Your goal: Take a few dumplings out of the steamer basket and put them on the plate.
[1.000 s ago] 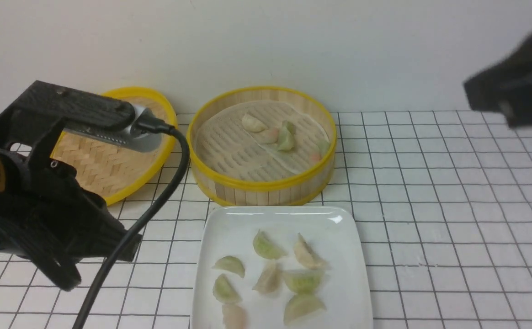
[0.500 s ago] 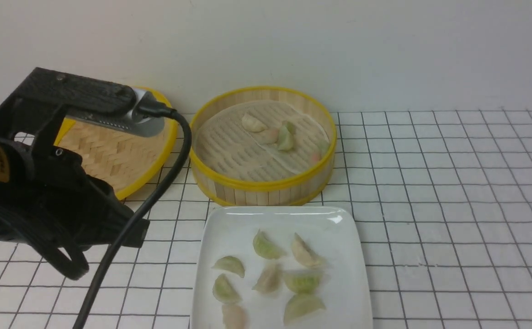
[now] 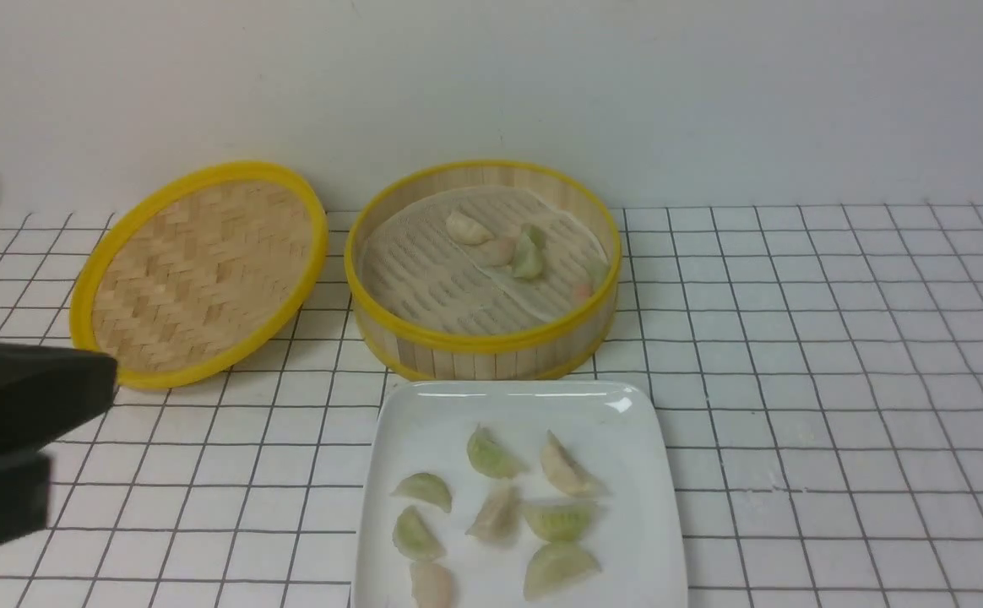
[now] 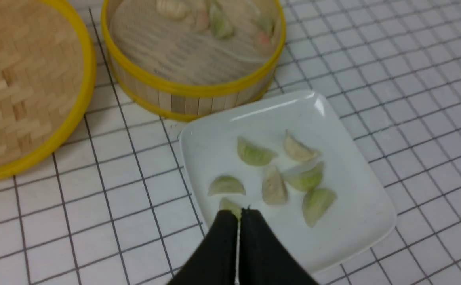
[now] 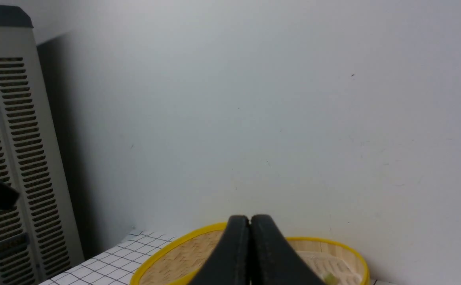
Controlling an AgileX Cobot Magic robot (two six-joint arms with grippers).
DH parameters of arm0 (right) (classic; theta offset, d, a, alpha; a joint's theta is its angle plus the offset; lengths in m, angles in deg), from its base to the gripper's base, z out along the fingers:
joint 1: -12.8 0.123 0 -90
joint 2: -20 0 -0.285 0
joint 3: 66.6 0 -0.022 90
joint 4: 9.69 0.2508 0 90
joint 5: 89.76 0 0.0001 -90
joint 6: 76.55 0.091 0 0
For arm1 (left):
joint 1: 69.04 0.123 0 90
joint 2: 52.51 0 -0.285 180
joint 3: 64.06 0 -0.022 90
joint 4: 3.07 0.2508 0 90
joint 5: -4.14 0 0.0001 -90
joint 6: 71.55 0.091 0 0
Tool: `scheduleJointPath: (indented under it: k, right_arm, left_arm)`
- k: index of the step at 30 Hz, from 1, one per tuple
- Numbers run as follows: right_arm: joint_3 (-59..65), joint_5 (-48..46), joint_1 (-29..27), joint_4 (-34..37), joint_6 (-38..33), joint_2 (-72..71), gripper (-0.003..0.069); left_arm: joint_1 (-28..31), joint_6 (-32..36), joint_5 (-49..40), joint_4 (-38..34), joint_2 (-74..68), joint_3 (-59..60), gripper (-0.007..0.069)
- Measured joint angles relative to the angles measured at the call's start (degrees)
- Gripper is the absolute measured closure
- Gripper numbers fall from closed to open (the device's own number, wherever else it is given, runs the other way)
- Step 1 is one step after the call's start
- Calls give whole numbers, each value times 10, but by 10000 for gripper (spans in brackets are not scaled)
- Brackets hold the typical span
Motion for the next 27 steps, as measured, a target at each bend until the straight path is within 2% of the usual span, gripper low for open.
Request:
scheduleJointPath:
  k: [8,16,21,25,27]
  right_arm:
    - [0,0,0,0,0,0,673]
    - [0,0,0,0,0,0,673]
    - [0,0,0,0,0,0,673]
    - [0,0,0,0,0,0,673]
    - [0,0,0,0,0,0,673]
  left_arm:
    - [0,-2,22,-4,130,49,631]
    - [0,0,17,-3,151,49,631]
    - [0,22,27,22,151,56,631]
    - [12,60,111,45,168,107,631]
    - [46,98,183,39,194,170,631]
